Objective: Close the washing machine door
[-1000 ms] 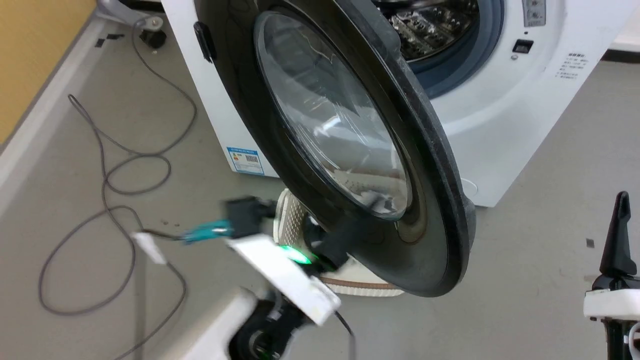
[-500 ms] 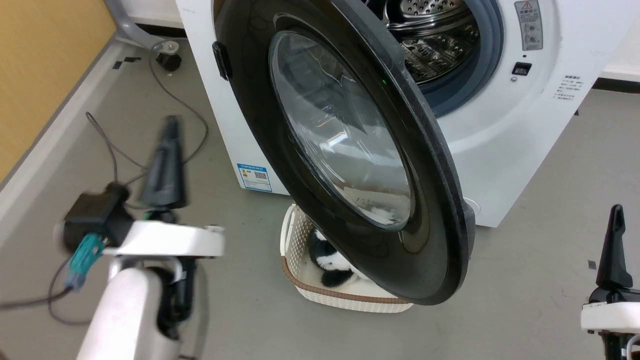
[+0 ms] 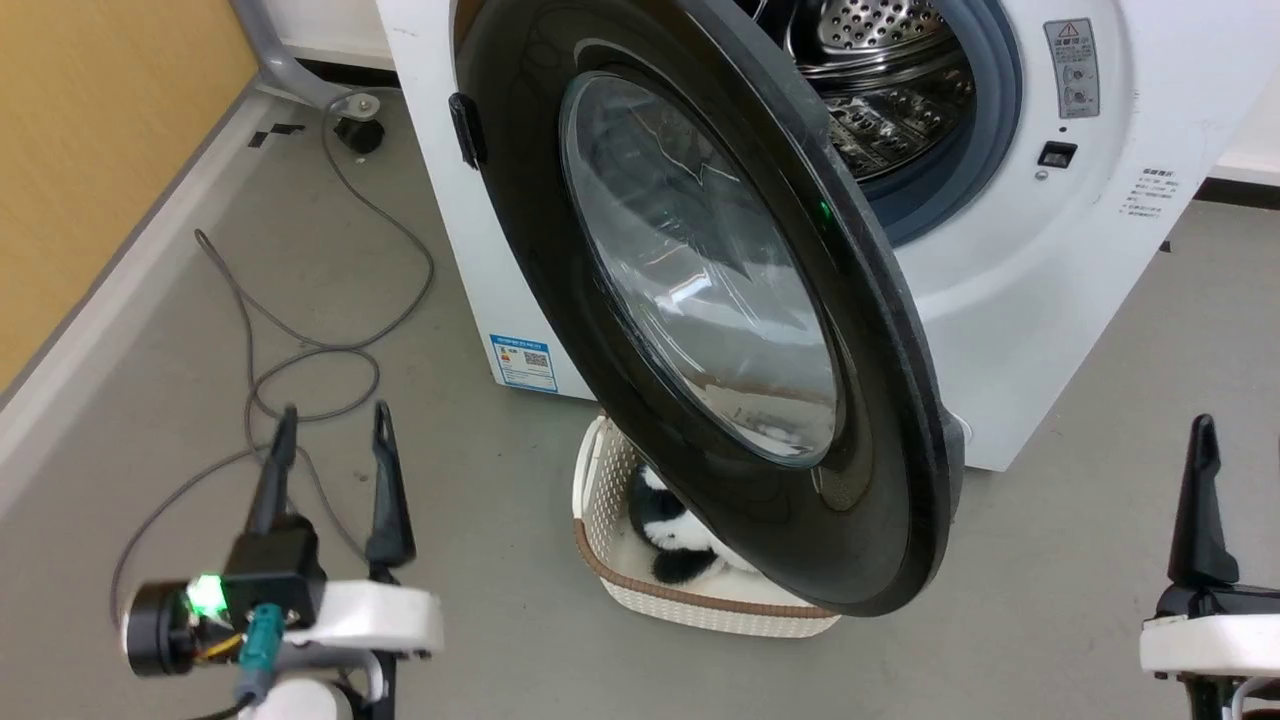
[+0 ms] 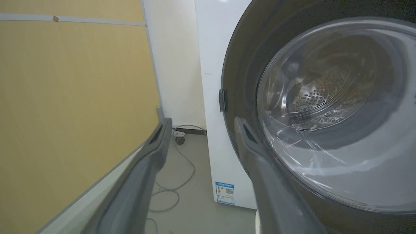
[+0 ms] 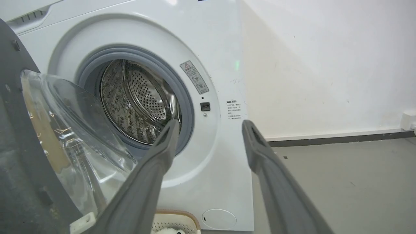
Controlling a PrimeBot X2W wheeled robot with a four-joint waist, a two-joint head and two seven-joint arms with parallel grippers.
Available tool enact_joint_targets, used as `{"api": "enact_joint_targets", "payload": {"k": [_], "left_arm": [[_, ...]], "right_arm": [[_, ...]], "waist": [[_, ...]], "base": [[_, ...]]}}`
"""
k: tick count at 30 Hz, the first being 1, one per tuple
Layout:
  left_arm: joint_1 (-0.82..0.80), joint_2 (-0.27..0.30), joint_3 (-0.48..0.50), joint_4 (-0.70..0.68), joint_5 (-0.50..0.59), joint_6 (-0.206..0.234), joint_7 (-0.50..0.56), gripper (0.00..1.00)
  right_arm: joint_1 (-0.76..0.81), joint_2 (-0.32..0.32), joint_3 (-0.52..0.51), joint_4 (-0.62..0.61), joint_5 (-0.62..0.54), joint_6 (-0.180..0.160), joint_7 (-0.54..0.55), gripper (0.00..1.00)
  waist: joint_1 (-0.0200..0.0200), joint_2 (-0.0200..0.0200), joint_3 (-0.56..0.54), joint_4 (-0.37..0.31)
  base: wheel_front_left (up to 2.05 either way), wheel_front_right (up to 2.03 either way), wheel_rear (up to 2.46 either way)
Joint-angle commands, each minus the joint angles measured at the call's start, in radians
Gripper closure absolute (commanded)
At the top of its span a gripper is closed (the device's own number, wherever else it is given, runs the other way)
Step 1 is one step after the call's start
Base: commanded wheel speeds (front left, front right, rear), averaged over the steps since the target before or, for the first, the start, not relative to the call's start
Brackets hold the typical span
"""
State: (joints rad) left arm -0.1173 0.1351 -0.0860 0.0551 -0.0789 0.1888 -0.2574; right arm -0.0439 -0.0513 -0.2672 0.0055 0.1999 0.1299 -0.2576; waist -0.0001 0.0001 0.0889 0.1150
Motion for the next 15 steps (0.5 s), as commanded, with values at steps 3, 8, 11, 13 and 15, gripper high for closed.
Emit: {"api": "enact_joint_targets", "payload": {"k": [3, 8, 11, 13, 15], "left_arm": [[0.026, -0.015, 0.003, 0.026, 0.012, -0.014, -0.004, 0.00], [0.035, -0.033, 0.008, 0.010, 0.016, -0.034, -0.004, 0.00], [0.037, -0.040, 0.013, 0.000, 0.022, -0.040, -0.004, 0.00], [0.037, -0.044, 0.018, -0.008, 0.024, -0.044, -0.004, 0.00], [0.038, -0.047, 0.021, -0.012, 0.030, -0.047, -0.004, 0.00]], "right_arm": [[0.013, 0.001, 0.006, 0.006, -0.006, 0.001, -0.004, 0.00], [-0.001, 0.001, 0.006, -0.037, -0.003, 0.001, -0.004, 1.00], [-0.026, 0.001, 0.004, -0.087, 0.006, 0.001, -0.004, 1.00], [-0.051, 0.001, 0.005, -0.132, 0.024, 0.001, -0.004, 1.00], [-0.080, 0.001, 0.016, -0.185, 0.047, 0.001, -0.004, 1.00]], "waist": [[0.0001, -0.0001, -0.005, 0.001], [0.0001, -0.0001, -0.015, 0.004], [0.0001, -0.0001, -0.019, 0.005], [0.0001, -0.0001, -0.022, 0.005], [0.0001, -0.0001, -0.025, 0.006]], "base": [[0.00, 0.00, 0.00], [0.00, 0.00, 0.00], [0.00, 0.00, 0.00], [0.00, 0.00, 0.00], [0.00, 0.00, 0.00]]}}
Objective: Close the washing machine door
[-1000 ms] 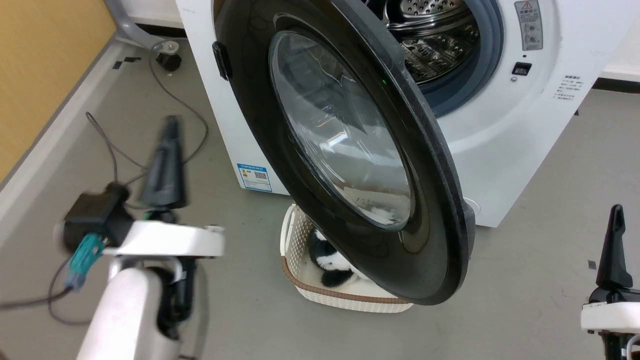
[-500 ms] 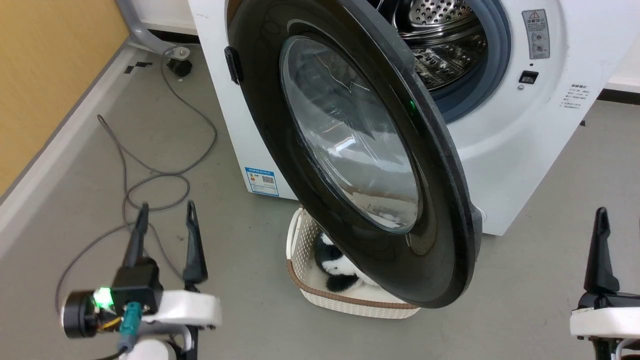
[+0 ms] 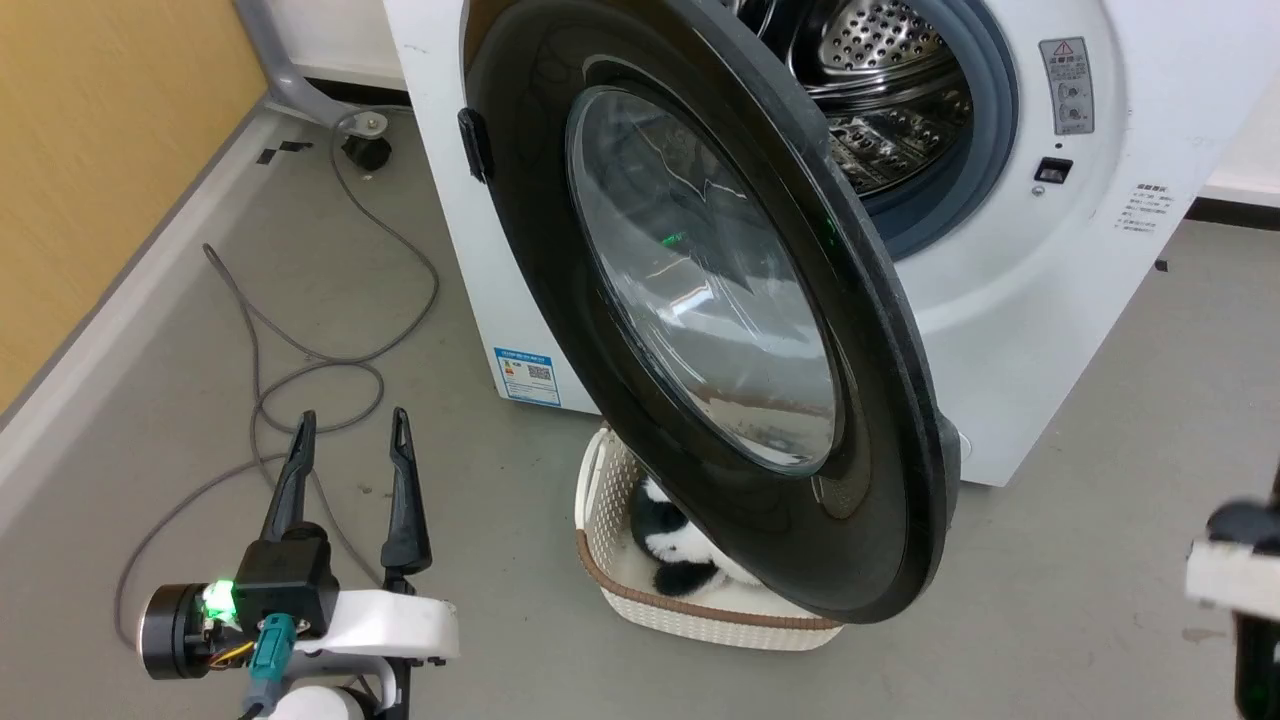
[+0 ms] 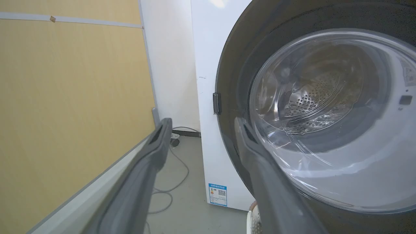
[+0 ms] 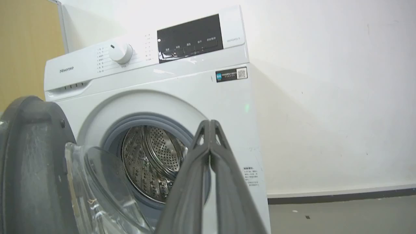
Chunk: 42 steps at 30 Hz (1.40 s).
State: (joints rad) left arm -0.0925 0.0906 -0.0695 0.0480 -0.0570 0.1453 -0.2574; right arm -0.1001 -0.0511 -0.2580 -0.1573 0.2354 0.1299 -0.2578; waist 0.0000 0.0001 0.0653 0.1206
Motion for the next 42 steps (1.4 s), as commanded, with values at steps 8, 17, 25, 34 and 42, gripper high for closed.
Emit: {"api": "enact_joint_targets", "payload": {"k": [8, 17, 25, 34, 42], "left_arm": [[0.020, -0.010, 0.014, -0.010, 0.023, -0.007, -0.004, 0.00], [0.033, -0.016, 0.025, -0.017, 0.032, -0.004, -0.004, 0.00], [0.040, -0.018, 0.033, -0.016, 0.038, -0.002, -0.004, 0.00], [0.041, -0.018, 0.039, -0.015, 0.042, -0.002, -0.004, 0.00], [0.039, -0.018, 0.043, -0.018, 0.045, 0.002, -0.004, 0.00]], "right_arm": [[-0.107, 0.001, 0.189, -0.258, 0.094, 0.001, -0.004, 1.00], [-0.113, -0.028, 0.456, -0.377, 0.153, 0.001, -0.004, 1.00], [-0.104, -0.206, 0.784, -0.289, 0.176, 0.001, -0.004, 1.00], [-0.078, -0.289, 0.954, -0.122, 0.140, 0.001, -0.004, 1.00], [-0.038, -0.316, 0.938, 0.036, 0.091, 0.001, -0.004, 1.00]], "waist": [[0.0000, -0.0001, -0.014, 0.007], [0.0000, -0.0001, -0.020, 0.013], [0.0000, -0.0001, -0.024, 0.001], [0.0000, -0.0001, -0.018, -0.009], [0.0000, -0.0001, -0.001, -0.023]], "base": [[0.00, 0.00, 0.00], [0.00, 0.00, 0.00], [0.00, 0.00, 0.00], [0.00, 0.00, 0.00], [0.00, 0.00, 0.00]]}}
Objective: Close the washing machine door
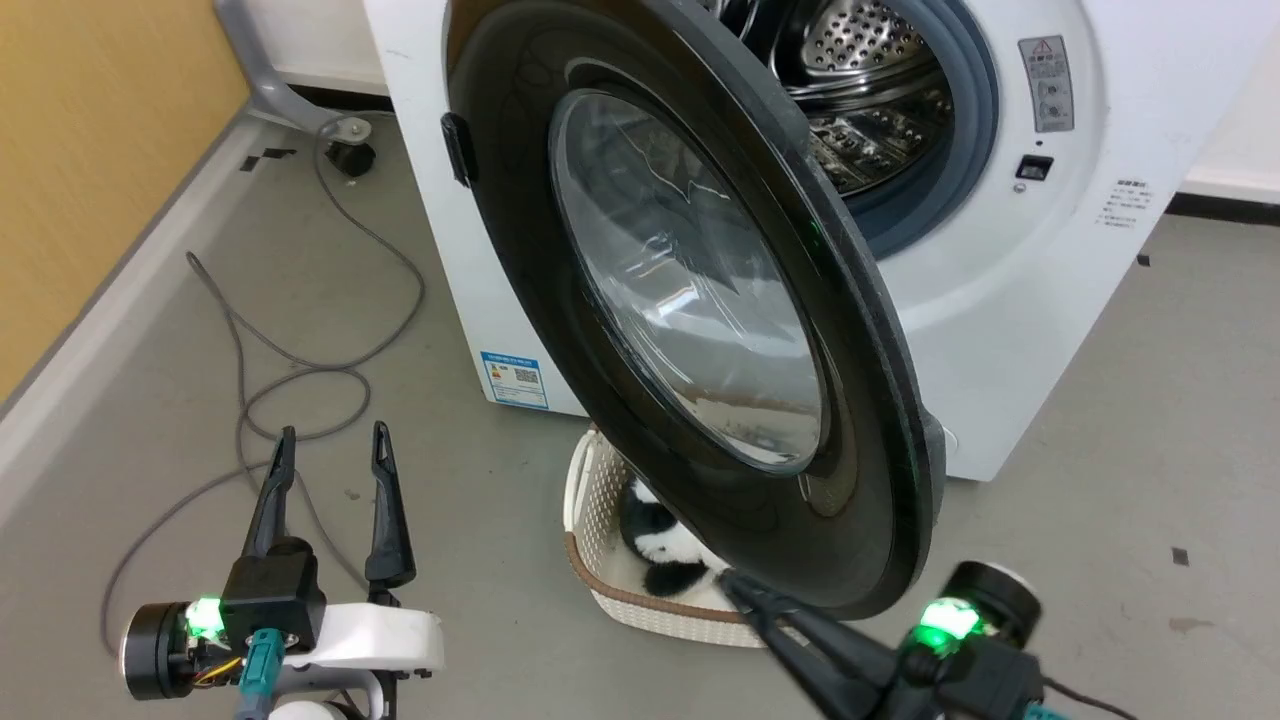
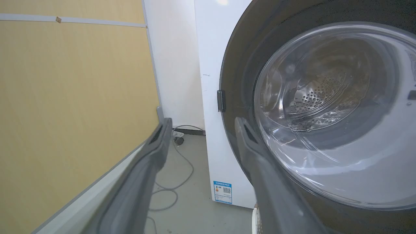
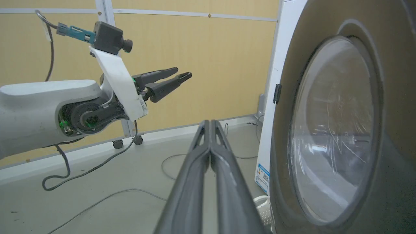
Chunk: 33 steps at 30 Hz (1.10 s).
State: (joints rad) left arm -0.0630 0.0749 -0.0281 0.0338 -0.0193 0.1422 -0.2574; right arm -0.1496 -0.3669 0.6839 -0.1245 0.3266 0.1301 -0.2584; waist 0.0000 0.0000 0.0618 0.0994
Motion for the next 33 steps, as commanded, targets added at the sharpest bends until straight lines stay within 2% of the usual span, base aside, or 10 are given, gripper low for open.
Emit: {"api": "enact_joint_targets", "payload": {"k": [1, 9, 19, 25, 33], "left_arm": [[0.009, -0.002, 0.002, -0.004, 0.007, 0.006, -0.004, 0.00], [-0.001, -0.004, -0.004, -0.005, 0.009, 0.009, -0.004, 0.00], [-0.028, -0.006, -0.019, -0.021, 0.014, 0.011, -0.004, 0.00], [-0.060, -0.008, -0.031, -0.036, 0.014, 0.016, -0.004, 0.00], [-0.127, -0.014, -0.063, -0.048, 0.008, 0.022, -0.004, 0.00]], "right_arm": [[0.016, 0.000, -0.019, 0.018, -0.002, 0.001, -0.003, 1.00], [0.046, 0.011, -0.178, 0.107, -0.026, 0.001, -0.003, 1.00], [0.036, 0.034, -0.370, 0.139, -0.071, 0.001, -0.003, 1.00], [-0.023, 0.031, -0.484, 0.186, -0.090, 0.001, -0.003, 1.00], [-0.177, 0.025, -0.621, 0.259, -0.100, 0.001, -0.003, 1.00]], "waist": [[0.0000, 0.0000, 0.005, -0.004], [0.0000, 0.0000, 0.027, -0.019], [0.0000, 0.0000, 0.078, -0.018], [0.0000, 0.0000, 0.143, -0.009], [0.0000, 0.0000, 0.252, 0.023]], "base": [[0.00, 0.00, 0.00], [0.00, 0.00, 0.00], [0.00, 0.00, 0.00], [0.00, 0.00, 0.00], [0.00, 0.00, 0.00]]}}
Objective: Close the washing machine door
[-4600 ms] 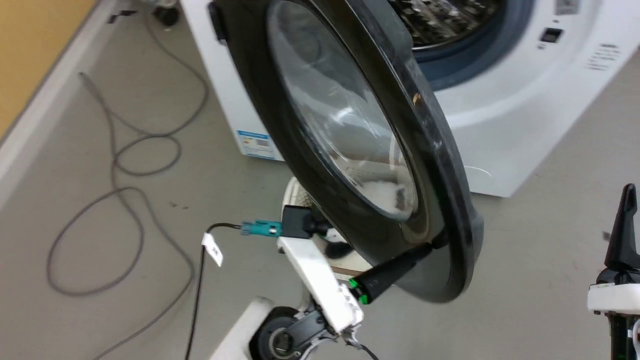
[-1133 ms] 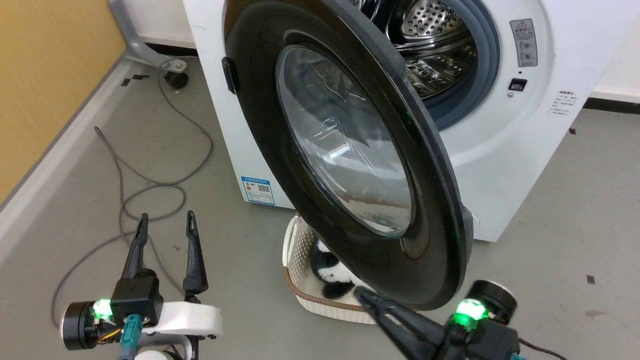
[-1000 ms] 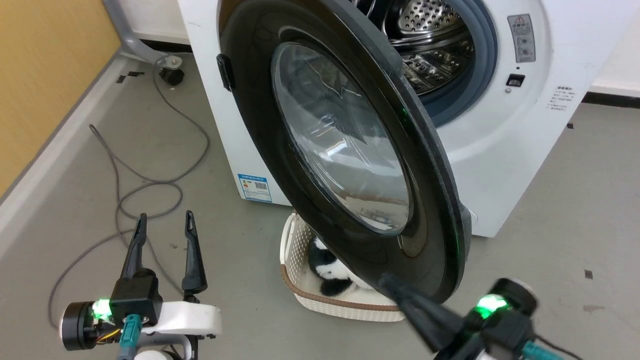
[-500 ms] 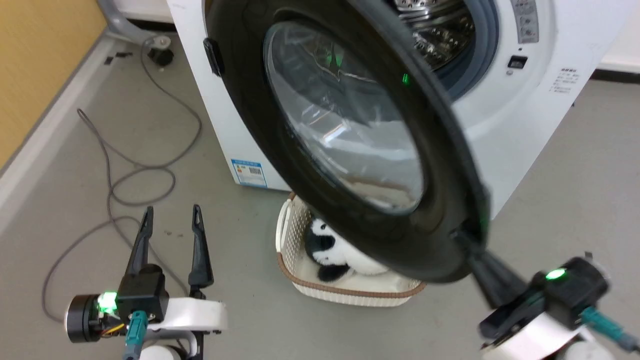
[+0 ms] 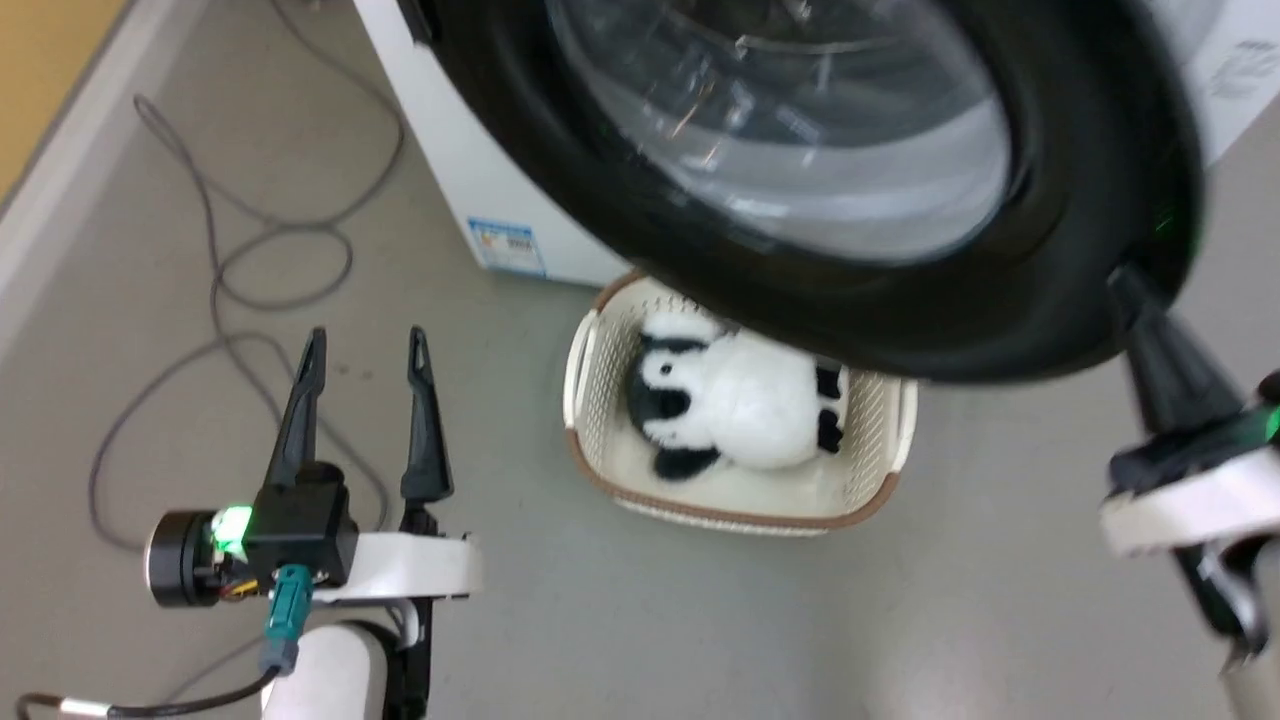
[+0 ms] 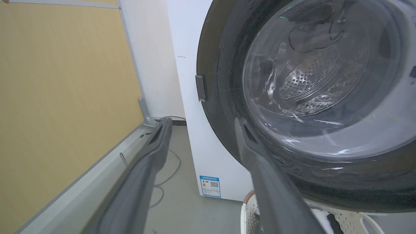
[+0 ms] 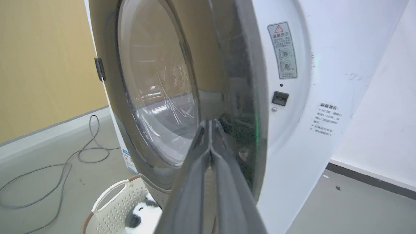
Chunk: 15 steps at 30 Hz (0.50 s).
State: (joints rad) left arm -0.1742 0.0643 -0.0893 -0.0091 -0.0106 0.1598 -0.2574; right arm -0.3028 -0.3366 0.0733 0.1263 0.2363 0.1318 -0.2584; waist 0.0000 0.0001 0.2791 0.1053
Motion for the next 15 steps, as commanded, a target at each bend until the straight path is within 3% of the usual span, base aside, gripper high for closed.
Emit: {"api": "enact_joint_targets", "payload": {"k": [1, 15], "left_arm": [[-0.025, -0.004, -0.005, -0.006, -0.001, 0.005, -0.004, 0.00], [-0.095, -0.009, -0.019, -0.020, -0.008, 0.016, -0.004, 0.00]], "right_arm": [[-0.044, -0.010, -0.023, 0.019, -0.014, -0.001, -0.003, 1.00], [-0.353, -0.117, -0.069, 0.278, 0.032, -0.001, -0.003, 1.00]], "waist": [[0.0000, -0.0001, 0.047, 0.022], [0.0000, -0.0001, 0.166, 0.059]], "base": [[0.00, 0.00, 0.00], [0.00, 0.00, 0.00]]}}
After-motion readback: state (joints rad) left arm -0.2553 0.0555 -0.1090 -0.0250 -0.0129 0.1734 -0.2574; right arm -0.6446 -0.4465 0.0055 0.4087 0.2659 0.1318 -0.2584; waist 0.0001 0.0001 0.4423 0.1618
